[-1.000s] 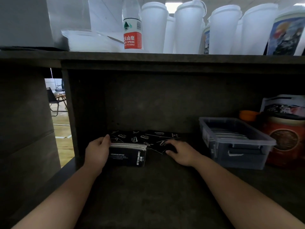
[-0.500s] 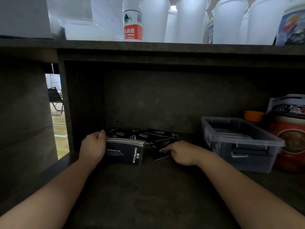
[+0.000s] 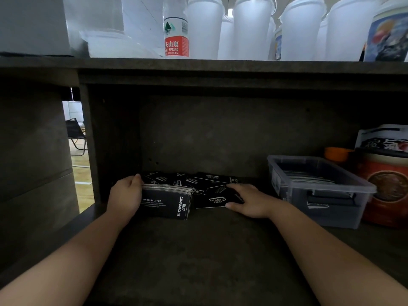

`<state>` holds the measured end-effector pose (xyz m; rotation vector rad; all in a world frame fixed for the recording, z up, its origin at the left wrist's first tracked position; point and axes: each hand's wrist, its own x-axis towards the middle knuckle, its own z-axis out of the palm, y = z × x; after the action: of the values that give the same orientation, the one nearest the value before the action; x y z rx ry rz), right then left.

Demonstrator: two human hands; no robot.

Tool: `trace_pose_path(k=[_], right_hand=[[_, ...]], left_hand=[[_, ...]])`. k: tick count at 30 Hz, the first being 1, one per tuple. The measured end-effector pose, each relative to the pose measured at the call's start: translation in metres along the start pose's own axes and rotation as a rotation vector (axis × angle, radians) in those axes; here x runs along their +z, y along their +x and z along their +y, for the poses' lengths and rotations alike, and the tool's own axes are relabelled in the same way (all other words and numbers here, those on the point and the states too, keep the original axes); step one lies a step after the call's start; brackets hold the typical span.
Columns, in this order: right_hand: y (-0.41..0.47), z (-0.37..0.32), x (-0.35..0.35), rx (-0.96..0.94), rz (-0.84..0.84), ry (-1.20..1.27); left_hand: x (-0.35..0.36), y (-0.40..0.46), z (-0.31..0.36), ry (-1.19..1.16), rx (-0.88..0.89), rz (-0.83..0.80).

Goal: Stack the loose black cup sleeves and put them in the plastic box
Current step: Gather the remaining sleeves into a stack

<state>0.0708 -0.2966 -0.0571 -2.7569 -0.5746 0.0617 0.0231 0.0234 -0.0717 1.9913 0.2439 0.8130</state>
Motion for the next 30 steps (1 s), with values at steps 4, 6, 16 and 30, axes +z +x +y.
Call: trace_pose_path(k=[4,6,16,30], right_hand=[[0.002,-0.003,-0.002,-0.047,0.005,0.018],[0.005,-0.006,-0.002,-0.068,0.076,-0.059],[0.004,-0.013,-0.004,-0.240,0.391,-0.276],[-0.007,-0.012,-0.009,-0.008,0.268,0.623]], left_hand=[[0.000,0.000,0.001,-0.005,0.002,-0.002],[0.000,-0.001,0.001,-0.008,0.002,-0.004],[0.000,-0.001,-0.001,-0.019,0.017,-0.008],[-0.002,-0.002,-0.001,0.004,-0.005,0.009]])
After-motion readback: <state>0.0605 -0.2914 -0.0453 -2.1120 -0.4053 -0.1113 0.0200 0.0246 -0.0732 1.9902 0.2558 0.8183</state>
